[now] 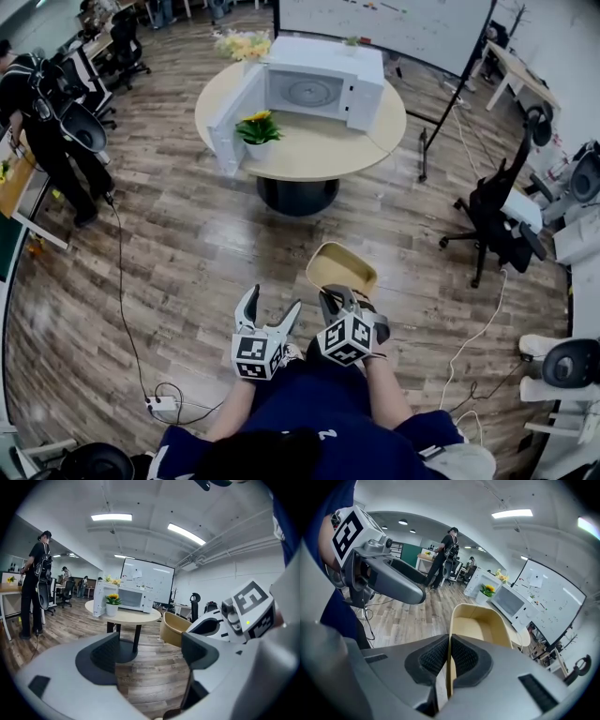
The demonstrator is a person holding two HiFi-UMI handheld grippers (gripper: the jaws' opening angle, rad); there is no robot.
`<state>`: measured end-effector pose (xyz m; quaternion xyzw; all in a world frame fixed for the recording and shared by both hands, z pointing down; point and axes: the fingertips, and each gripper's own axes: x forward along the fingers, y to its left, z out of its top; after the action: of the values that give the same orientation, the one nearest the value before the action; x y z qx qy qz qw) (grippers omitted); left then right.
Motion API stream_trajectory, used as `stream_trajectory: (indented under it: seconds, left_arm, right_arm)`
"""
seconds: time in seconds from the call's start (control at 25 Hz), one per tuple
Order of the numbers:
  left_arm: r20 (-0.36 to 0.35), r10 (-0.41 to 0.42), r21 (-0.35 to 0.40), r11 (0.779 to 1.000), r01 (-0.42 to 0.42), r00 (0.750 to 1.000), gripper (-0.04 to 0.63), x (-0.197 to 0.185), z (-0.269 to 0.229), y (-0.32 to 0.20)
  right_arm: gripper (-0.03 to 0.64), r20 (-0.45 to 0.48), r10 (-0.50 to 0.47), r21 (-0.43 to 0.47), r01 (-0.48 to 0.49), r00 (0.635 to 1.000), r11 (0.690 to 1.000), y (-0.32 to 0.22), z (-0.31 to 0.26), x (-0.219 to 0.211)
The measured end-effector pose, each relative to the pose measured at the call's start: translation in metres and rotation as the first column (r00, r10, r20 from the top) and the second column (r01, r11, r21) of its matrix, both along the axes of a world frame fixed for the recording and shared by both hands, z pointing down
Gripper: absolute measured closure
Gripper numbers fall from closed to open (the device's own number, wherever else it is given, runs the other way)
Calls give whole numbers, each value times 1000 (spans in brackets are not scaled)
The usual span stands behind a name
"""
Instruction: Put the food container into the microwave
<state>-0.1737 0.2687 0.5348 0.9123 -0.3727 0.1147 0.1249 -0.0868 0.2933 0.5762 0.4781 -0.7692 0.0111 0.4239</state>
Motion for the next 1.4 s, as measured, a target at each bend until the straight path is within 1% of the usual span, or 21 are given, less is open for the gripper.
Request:
stream_trajectory:
  seconds: [0.08, 0.16, 0.24, 0.4, 0.52, 0.68, 0.84, 1.0, 1.16, 1.28, 1.4]
  left_arm:
    - [-10, 6, -23, 1000, -6, 1000, 195, -3, 4, 0]
    - [-33, 20, -57, 998, -21, 999, 195, -2, 7, 1]
    - [-55, 27, -72, 997, -31, 998, 195, 2, 8, 0]
    - [-39, 34, -60, 998, -36, 999, 195, 9, 9, -11]
    - [-38, 27, -71, 997, -30, 999, 195, 12, 11, -22]
    - [-45, 10, -97, 995, -15, 999, 195, 21, 14, -42]
    - [-36, -25, -106, 994, 21, 999, 195, 32, 15, -68]
    - [-24, -71, -106, 992, 68, 997, 195, 47, 16, -106]
    - [-47, -127, -133, 984, 119, 991, 195, 66, 15, -141]
    - [-50, -161, -127, 980, 154, 986, 196, 81, 13, -166]
    - [-58, -190, -123, 976, 182, 980, 196, 99, 13, -185]
  right_arm:
    - [594, 4, -1, -6, 1, 1000, 1000, 1, 3, -5]
    - [594, 4, -2, -12, 2, 1000, 1000, 2, 6, -7]
    - [594, 8, -8, -17, 8, 1000, 1000, 2, 9, -7]
    - [592, 12, -19, -18, 19, 1000, 1000, -10, 11, -4]
    - [592, 14, -29, -12, 29, 999, 1000, -24, 10, 1]
    - [592, 38, -58, -7, 58, 998, 998, -49, 10, 12]
    - [592, 30, -92, -15, 93, 995, 996, -83, 12, 28]
    - [592, 22, -136, -13, 137, 990, 991, -129, 12, 50]
    - [592, 14, -195, -3, 195, 981, 981, -172, 9, 68]
    - [592, 14, -233, 12, 233, 972, 972, -200, 4, 81]
    - [592, 19, -266, 7, 266, 964, 964, -219, 7, 97]
